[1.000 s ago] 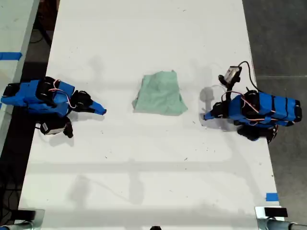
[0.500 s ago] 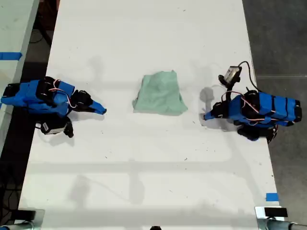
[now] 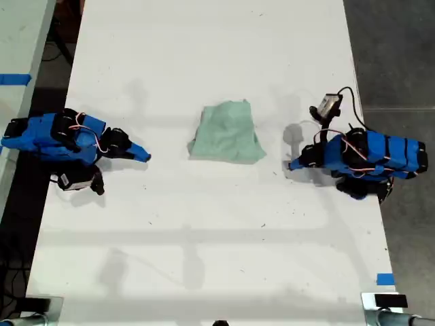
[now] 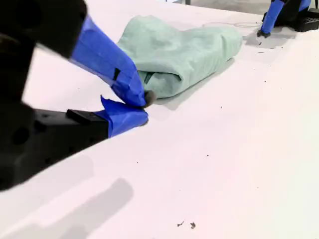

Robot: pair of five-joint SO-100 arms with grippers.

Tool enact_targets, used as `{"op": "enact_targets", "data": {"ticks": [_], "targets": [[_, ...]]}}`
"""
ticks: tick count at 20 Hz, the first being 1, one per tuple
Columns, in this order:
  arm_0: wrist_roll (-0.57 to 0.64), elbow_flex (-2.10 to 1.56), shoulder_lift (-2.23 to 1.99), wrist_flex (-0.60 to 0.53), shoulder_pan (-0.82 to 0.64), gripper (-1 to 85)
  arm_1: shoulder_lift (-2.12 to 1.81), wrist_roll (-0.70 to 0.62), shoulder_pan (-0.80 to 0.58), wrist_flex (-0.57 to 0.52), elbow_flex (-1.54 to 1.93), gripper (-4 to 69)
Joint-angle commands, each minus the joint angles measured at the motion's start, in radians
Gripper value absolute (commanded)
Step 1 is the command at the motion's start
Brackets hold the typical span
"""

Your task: Fold t shirt

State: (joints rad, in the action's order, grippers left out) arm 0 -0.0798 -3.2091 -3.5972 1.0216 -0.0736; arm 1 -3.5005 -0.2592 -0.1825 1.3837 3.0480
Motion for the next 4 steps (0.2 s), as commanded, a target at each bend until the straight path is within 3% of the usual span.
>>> {"op": "enact_targets", "data": {"ticks": [1,4], "targets": [[0.006,-0.009,-0.008,0.002,-0.008,-0.2,-0.008,0.009,0.011,-0.018,0.044,-0.1],[0.009,-0.009,-0.008,0.002,-0.012,-0.2,-0.008,0.009,0.011,-0.018,0.044,-0.1]]}}
